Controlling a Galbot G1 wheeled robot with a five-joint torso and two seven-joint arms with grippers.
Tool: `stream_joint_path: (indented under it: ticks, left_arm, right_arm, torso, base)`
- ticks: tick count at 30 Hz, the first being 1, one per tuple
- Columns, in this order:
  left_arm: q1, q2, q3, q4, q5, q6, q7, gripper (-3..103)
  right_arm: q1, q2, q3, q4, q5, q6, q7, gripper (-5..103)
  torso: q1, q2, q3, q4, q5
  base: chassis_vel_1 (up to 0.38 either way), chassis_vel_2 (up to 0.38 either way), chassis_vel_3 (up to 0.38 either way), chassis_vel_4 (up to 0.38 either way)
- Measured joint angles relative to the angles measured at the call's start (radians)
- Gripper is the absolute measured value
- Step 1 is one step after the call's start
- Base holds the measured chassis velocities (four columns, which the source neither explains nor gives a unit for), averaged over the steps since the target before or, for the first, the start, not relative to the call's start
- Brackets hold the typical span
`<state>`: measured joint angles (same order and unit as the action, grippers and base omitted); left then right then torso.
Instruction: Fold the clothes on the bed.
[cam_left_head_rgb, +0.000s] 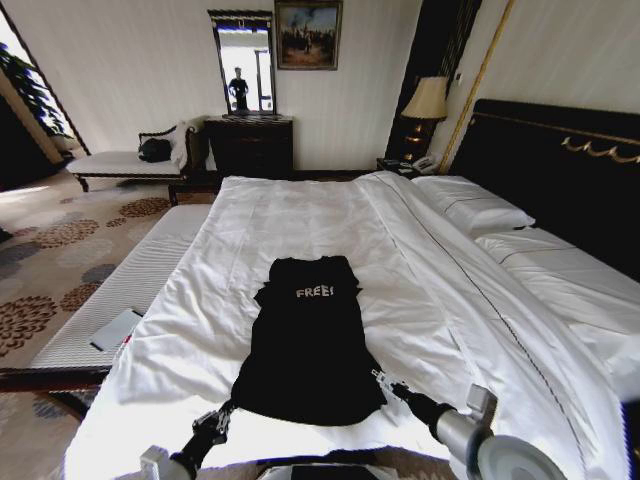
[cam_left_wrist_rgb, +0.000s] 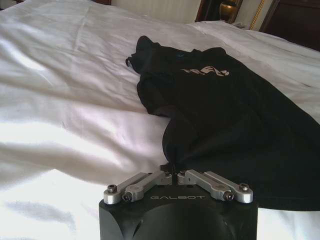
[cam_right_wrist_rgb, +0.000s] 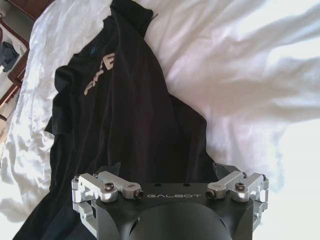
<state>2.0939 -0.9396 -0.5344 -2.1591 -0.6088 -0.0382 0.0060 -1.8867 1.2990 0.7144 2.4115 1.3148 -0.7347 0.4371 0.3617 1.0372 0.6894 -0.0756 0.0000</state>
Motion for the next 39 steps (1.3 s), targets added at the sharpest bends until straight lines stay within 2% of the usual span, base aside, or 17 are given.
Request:
stream_joint_path:
  ticks: [8, 20, 28, 33, 39]
  left_arm:
    - [0.010, 0.007, -0.006, -0.019, 0.012, 0.007, 0.001, 0]
    - [0.007, -0.001, 0.000, -0.028, 0.023, 0.017, 0.001, 0]
    - [0.018, -0.013, -0.005, -0.036, 0.028, 0.017, 0.001, 0]
    - [0.029, -0.015, -0.010, -0.040, 0.031, 0.013, 0.001, 0]
    - [0.034, -0.024, -0.007, -0.040, 0.041, 0.010, 0.001, 0]
  right_arm:
    - [0.030, 0.048, -0.122, -0.080, -0.092, -0.001, -0.023, 100]
    - [0.087, 0.043, -0.147, -0.045, -0.018, -0.002, -0.029, 100]
    - [0.091, 0.048, -0.232, -0.092, -0.157, -0.002, -0.062, 100]
    - [0.111, 0.046, -0.247, -0.103, -0.172, 0.021, -0.076, 100]
    - [0.104, 0.040, -0.231, -0.068, -0.143, 0.029, -0.081, 100]
  torso:
    - [0.000, 0.000, 0.000, 0.0001, 0.0001]
    - [0.000, 0.000, 0.000, 0.0002, 0.0000]
    - [0.000, 0.000, 0.000, 0.0001, 0.0000]
    - [0.000, 0.000, 0.000, 0.0000, 0.0001]
    - [0.000, 0.000, 0.000, 0.0001, 0.0001]
  base:
    - [0.000, 0.000, 0.000, 0.000]
    - [0.000, 0.000, 0.000, 0.000]
    - [0.000, 0.000, 0.000, 0.000]
    - [0.000, 0.000, 0.000, 0.000]
    - [0.000, 0.000, 0.000, 0.000]
